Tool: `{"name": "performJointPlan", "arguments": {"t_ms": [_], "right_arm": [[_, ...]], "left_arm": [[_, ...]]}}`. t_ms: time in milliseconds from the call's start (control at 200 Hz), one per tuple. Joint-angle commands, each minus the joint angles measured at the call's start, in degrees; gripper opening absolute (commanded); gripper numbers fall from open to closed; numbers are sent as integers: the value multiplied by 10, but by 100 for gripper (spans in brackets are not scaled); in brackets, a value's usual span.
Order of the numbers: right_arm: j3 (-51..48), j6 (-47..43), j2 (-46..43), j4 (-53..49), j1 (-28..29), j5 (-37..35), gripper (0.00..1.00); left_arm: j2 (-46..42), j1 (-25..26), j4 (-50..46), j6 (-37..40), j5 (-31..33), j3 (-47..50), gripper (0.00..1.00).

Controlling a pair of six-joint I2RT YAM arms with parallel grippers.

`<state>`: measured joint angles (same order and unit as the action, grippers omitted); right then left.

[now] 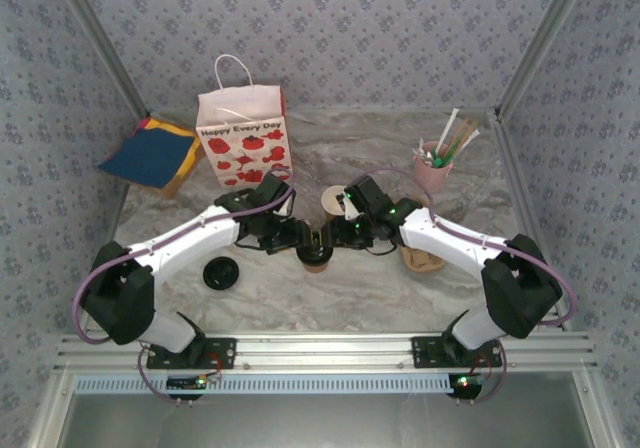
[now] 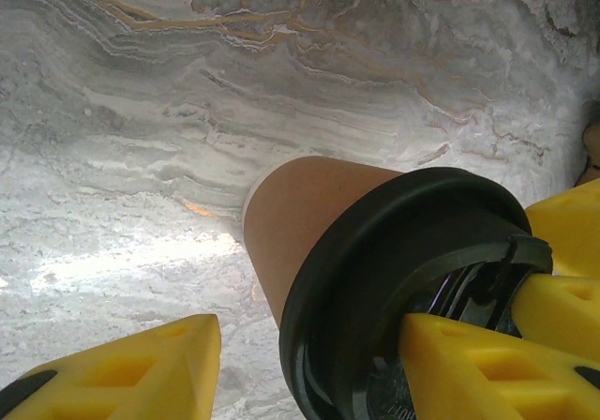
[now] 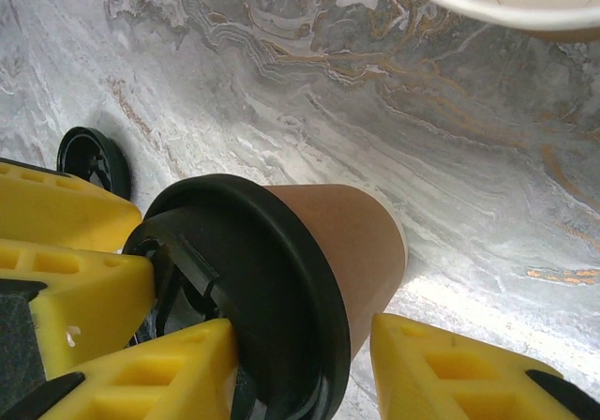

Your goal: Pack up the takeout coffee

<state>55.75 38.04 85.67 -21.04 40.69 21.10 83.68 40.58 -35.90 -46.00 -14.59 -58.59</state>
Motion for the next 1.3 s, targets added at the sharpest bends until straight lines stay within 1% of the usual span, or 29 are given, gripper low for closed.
{"name": "performJointPlan", "arguments": {"t_ms": [0, 255, 400, 495, 570, 609, 739, 1084, 1299], "right_arm": [[-26, -14, 19, -37, 3, -14, 42], [-36, -16, 24, -45, 2, -20, 42], [-15, -16, 7, -55, 5, -18, 43], [10, -39, -8, -61, 11, -12, 46], [36, -47, -14, -74, 19, -9, 54], [48, -51, -15, -82, 23, -8, 56], [61, -51, -23, -95, 29, -9, 59], [12, -46, -25, -98, 23, 0, 52], [-13, -50, -10, -87, 11, 5, 49]], "left_arm": [[22, 2, -38, 1, 16, 34, 54], [29, 3, -43, 4, 20, 45, 53], [22, 4, -48, 3, 24, 40, 53], [24, 3, -52, 6, 27, 31, 53], [26, 4, -56, 6, 28, 27, 53], [26, 4, -56, 6, 28, 26, 53], [26, 4, -56, 5, 30, 26, 53], [30, 6, -58, 6, 28, 21, 53], [36, 7, -58, 8, 28, 17, 53]]}}
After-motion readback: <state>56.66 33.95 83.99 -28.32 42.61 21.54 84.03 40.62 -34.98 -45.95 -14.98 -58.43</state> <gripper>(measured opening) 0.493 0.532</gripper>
